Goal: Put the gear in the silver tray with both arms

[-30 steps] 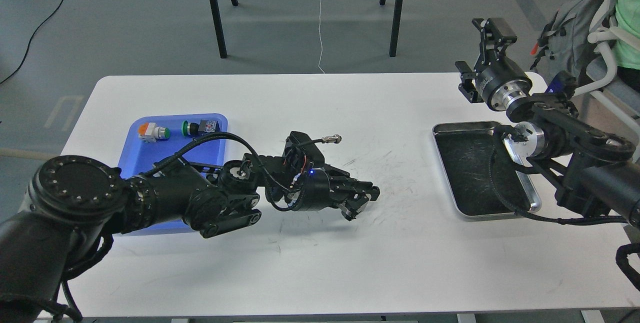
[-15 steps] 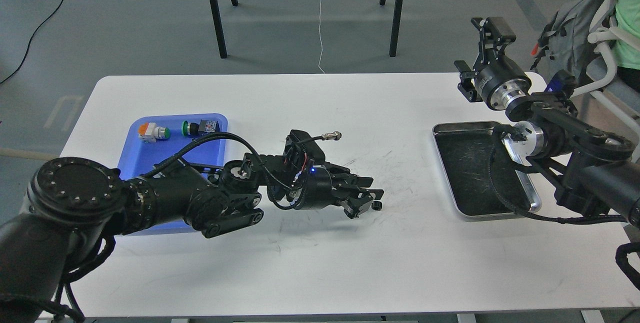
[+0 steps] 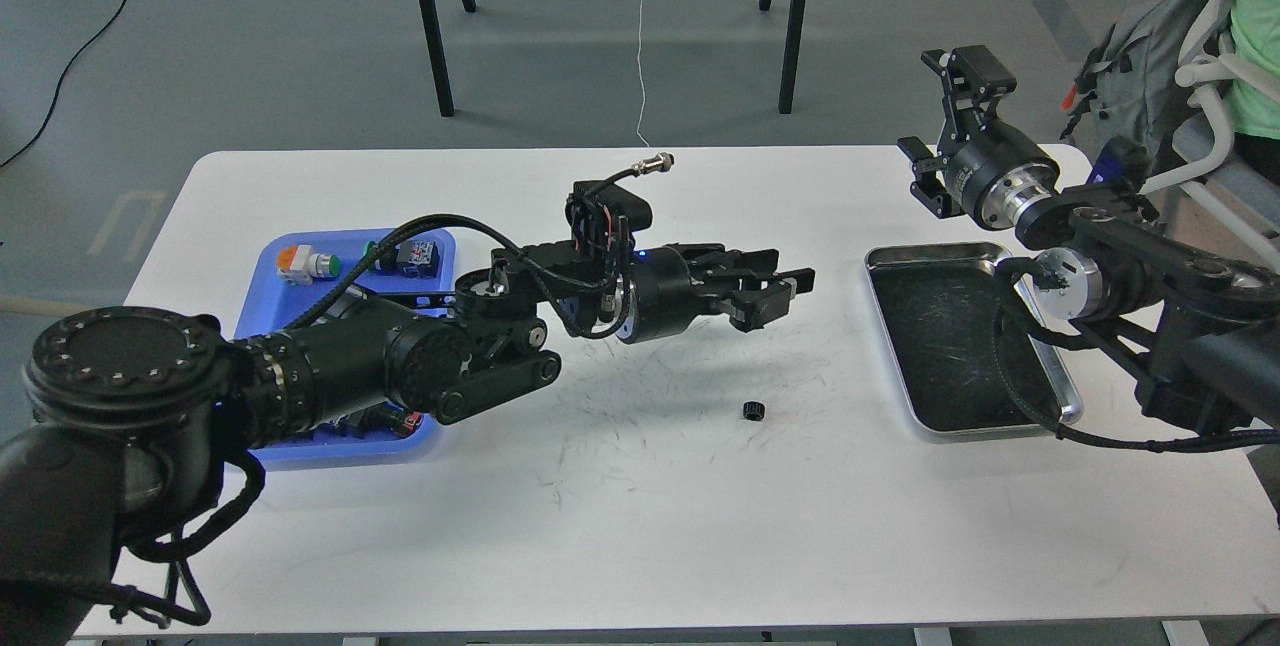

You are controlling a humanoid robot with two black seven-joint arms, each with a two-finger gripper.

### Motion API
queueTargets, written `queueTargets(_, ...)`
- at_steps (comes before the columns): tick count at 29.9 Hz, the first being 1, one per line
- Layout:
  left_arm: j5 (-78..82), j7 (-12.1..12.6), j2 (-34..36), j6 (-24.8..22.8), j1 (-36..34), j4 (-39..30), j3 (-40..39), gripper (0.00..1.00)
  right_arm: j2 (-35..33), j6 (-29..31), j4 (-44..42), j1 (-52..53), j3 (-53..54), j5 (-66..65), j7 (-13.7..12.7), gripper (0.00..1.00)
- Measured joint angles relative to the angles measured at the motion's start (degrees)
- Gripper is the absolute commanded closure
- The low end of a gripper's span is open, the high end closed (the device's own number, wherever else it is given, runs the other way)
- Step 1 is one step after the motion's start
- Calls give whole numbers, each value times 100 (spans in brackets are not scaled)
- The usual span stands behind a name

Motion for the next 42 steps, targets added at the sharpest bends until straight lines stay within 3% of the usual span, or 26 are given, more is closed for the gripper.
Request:
queueTargets(4, -480, 0, 16, 7, -34, 121, -465, 40, -211, 153, 239, 164, -513, -119, -305, 1)
queueTargets(7, -1023, 0, 89, 48, -201, 373, -959, 12, -288, 209, 313, 358, -993, -192, -413, 1)
queueTargets(11, -1697, 0, 127, 55, -304, 468, -1487, 7, -442, 228, 492, 442, -1314, -253, -474, 1)
queueTargets(12, -1810, 0, 155, 56, -318, 472, -1554, 1, -489, 233, 588, 451, -1358, -281, -476, 1)
queueTargets(18, -2486, 0, 551, 16, -341, 300, -2105, 1, -795, 299, 959, 656, -1676, -1095, -478, 1)
queueTargets(29, -3640, 0, 776, -1514, -331, 774, -2366, 0, -1065, 367, 1574, 1173, -2325, -2482, -443, 1)
queueTargets(42, -5112, 0, 1456, -2331, -31, 1091, -2539, 0, -970, 383, 2196, 1989, -3431, -4517, -399, 2)
